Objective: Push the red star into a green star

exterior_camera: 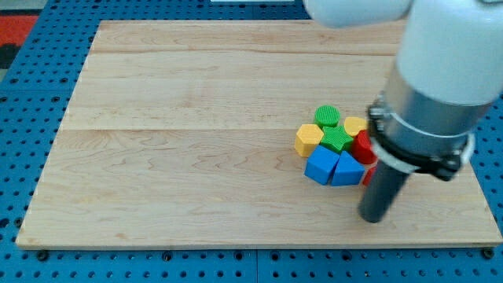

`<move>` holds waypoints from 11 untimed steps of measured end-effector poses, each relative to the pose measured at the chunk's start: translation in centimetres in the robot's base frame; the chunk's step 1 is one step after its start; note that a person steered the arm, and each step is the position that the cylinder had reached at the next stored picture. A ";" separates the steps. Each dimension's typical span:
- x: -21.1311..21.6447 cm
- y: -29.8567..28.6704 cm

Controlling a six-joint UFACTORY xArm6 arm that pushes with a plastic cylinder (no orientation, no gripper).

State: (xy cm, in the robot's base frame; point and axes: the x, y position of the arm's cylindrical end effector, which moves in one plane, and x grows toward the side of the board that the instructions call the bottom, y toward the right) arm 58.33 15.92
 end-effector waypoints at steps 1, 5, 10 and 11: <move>0.1 1.2; 0.7 7.3; -1.9 -0.9; -1.9 -2.6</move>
